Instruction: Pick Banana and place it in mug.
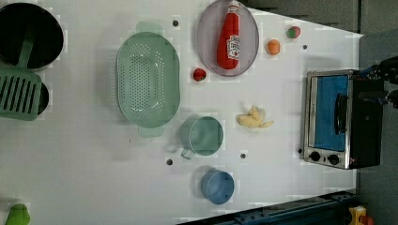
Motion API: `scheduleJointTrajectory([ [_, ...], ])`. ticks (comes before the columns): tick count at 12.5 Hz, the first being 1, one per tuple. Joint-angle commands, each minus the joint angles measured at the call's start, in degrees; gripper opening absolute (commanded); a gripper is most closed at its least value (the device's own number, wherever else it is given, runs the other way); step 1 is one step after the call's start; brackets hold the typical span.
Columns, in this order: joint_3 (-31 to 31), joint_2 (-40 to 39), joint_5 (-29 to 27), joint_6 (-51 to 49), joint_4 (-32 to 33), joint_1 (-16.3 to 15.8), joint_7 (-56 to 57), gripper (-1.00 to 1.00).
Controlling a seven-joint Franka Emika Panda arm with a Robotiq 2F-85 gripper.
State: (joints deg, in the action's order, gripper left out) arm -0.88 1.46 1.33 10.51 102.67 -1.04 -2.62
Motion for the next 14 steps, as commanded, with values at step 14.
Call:
scheduleJointTrajectory([
  [14, -1.34, 2.14, -0.31, 25.54, 31.25, 1.36, 6.84, 1.00],
])
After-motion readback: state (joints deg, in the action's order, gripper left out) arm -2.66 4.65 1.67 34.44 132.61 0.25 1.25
